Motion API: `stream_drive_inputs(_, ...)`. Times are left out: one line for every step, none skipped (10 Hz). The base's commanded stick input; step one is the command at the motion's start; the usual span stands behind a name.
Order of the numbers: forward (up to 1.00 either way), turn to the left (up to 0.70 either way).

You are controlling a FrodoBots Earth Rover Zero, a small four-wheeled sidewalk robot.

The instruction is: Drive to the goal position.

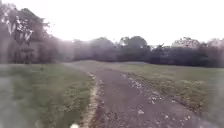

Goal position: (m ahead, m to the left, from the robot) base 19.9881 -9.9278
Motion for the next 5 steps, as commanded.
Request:
stream_drive_inputs(0.85, 0.0)
stream_drive_inputs(0.85, 0.0)
stream_drive_inputs(0.85, 0.0)
stream_drive_inputs(0.85, 0.0)
stream_drive_inputs(0.85, 0.0)
